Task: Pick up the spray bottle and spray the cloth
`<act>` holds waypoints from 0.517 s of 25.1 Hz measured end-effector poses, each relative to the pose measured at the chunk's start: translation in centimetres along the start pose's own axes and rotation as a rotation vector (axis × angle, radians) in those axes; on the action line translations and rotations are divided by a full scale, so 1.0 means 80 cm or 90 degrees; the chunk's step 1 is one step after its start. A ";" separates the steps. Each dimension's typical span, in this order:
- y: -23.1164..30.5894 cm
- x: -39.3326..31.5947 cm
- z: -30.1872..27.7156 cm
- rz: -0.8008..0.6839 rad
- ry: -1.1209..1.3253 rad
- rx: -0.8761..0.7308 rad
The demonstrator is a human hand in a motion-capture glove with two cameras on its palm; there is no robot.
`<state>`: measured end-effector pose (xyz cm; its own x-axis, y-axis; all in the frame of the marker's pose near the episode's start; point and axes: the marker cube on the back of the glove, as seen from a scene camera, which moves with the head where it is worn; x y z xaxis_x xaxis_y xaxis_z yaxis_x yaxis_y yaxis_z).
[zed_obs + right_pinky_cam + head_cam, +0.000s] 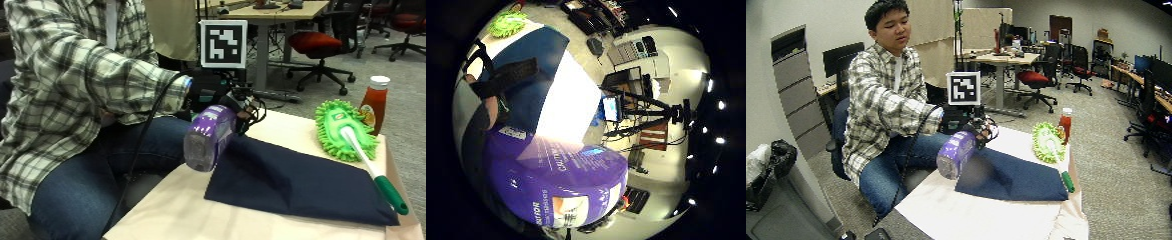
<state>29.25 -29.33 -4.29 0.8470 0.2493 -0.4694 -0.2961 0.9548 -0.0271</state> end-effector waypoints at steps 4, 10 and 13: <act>0.000 -0.011 0.004 -0.025 0.026 -0.014; 0.000 -0.020 0.011 -0.061 0.093 -0.023; 0.001 -0.025 0.013 -0.071 0.096 -0.025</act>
<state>27.98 -29.62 -2.46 0.8012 0.1120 -0.5879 -0.2230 0.9675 -0.1196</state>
